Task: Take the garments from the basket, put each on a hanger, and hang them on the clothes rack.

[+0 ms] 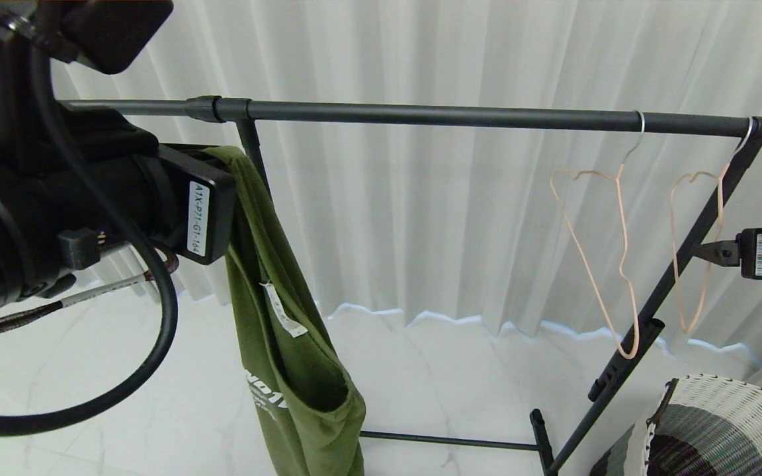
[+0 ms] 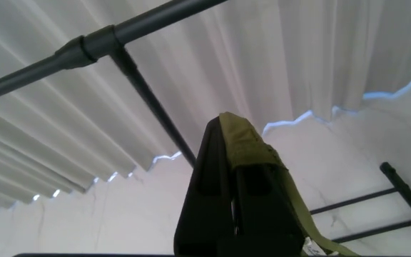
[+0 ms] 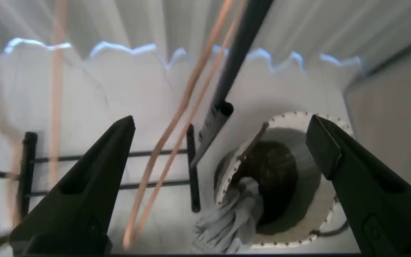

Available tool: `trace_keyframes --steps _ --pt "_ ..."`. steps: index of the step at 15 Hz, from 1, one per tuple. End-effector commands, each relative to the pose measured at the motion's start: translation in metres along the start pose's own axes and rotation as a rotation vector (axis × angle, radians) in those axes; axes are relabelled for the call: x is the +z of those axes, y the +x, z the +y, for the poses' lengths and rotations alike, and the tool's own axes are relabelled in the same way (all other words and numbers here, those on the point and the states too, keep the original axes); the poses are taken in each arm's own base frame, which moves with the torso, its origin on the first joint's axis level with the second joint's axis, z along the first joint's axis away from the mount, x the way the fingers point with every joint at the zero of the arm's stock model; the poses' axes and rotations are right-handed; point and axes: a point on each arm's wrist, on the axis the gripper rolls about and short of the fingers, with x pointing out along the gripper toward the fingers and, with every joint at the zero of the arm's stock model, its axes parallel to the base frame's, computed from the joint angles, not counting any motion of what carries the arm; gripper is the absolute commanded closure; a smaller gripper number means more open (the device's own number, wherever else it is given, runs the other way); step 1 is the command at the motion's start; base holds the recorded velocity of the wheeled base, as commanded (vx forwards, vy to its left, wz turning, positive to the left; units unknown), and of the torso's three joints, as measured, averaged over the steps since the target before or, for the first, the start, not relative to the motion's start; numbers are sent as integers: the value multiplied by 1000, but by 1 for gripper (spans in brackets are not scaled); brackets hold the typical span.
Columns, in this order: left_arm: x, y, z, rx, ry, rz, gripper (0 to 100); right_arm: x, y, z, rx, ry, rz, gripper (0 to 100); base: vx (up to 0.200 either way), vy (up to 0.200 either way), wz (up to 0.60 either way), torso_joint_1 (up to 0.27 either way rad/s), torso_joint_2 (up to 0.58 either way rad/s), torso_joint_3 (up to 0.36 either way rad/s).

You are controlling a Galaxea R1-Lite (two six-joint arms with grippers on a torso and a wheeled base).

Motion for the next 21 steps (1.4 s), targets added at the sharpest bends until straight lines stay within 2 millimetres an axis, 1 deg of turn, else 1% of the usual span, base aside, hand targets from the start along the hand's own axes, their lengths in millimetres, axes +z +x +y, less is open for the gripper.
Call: trace_keyframes --steps 1,2,5,15,16,17,21 --pt "-2 -1 4 16 -5 3 100 -3 23 3 -19 3 54 0 0 0 0 0 0 0" --pt "-3 -3 6 17 -6 2 100 -3 26 2 -27 14 58 0 0 0 0 0 0 0" --pt "-7 -6 6 15 -2 6 100 -3 26 1 -30 16 60 0 0 0 0 0 0 0" --pt "-8 -5 5 13 2 12 100 -2 26 -9 -63 35 55 0 0 0 0 0 0 0" --pt "-8 -5 5 12 1 11 100 1 25 -8 -57 36 48 0 0 0 0 0 0 0" --pt "-8 -5 5 12 1 11 100 8 24 -6 -44 35 31 0 0 0 0 0 0 0" --pt "-8 -5 6 12 0 9 100 20 45 -2 -36 33 44 0 0 0 0 0 0 0"
